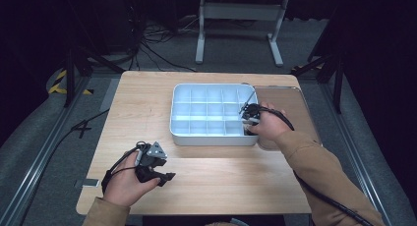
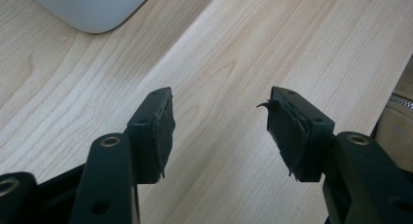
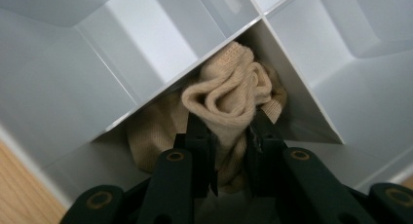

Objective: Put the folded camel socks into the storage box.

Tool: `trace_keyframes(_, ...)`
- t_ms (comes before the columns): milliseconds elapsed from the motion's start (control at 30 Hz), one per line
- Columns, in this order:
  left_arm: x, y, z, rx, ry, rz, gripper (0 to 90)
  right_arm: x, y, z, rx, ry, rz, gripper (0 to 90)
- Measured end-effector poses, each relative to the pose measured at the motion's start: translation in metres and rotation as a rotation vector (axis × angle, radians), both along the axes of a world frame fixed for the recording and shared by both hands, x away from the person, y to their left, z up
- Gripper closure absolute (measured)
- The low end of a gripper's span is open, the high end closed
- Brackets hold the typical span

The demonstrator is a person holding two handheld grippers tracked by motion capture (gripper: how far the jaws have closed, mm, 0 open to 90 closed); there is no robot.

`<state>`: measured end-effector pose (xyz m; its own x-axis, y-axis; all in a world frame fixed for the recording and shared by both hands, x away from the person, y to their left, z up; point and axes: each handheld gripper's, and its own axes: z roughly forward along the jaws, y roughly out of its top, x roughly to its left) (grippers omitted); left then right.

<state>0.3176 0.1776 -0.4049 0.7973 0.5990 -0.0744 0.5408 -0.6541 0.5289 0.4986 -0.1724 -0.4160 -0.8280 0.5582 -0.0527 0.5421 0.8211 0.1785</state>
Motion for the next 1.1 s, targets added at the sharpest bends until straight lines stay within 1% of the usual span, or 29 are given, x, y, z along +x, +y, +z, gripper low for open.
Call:
trace_keyframes(133,0.000,0.000,0.000,0.000,0.000,-0.002,43.7,0.003,-0.001,-0.002,0.010,0.017,-0.013,74.0)
trace_keyframes(233,0.000,0.000,0.000,0.000,-0.003,-0.004,43.7,0.003,-0.002,-0.003,0.014,0.016,-0.014,73.6)
trace_keyframes(367,0.000,-0.001,0.000,0.006,0.002,-0.007,43.5,0.003,-0.002,-0.003,0.017,0.014,-0.012,72.8)
trace_keyframes(500,0.001,0.000,0.000,-0.003,0.002,-0.001,43.5,0.002,-0.004,-0.001,0.034,0.012,-0.006,68.7)
trace_keyframes(567,0.001,0.000,0.000,-0.003,0.003,0.001,43.1,0.001,-0.005,0.002,0.055,0.008,0.004,65.1)
trace_keyframes(633,0.001,0.000,0.000,-0.003,0.005,0.002,43.1,-0.001,-0.006,0.006,0.072,0.004,-0.002,61.4)
trace_keyframes(667,0.001,0.000,0.000,0.001,0.004,0.001,43.1,-0.001,-0.006,0.008,0.081,-0.005,-0.004,58.1)
trace_keyframes(700,0.002,0.000,0.000,0.001,0.003,0.001,43.0,-0.002,-0.008,0.012,0.107,-0.020,-0.004,57.3)
trace_keyframes(800,0.002,0.000,0.000,0.004,0.003,0.002,43.0,-0.004,-0.012,0.025,0.156,-0.041,-0.014,57.1)
trace_keyframes(833,0.001,0.000,0.000,0.001,0.005,0.004,43.0,-0.005,-0.013,0.030,0.170,-0.056,-0.013,56.7)
trace_keyframes(867,0.002,0.001,0.000,-0.002,0.000,0.000,43.0,-0.006,-0.014,0.033,0.181,-0.061,-0.009,56.7)
trace_keyframes(1000,0.001,0.001,0.000,-0.003,0.001,-0.001,43.0,-0.012,-0.019,0.047,0.225,-0.092,0.002,56.1)
trace_keyframes(1067,0.001,0.001,0.000,-0.006,0.003,-0.001,43.0,-0.016,-0.022,0.053,0.256,-0.109,0.011,55.8)
trace_keyframes(1100,0.001,0.001,0.001,-0.004,0.001,-0.002,43.0,-0.019,-0.025,0.056,0.280,-0.118,0.015,55.8)
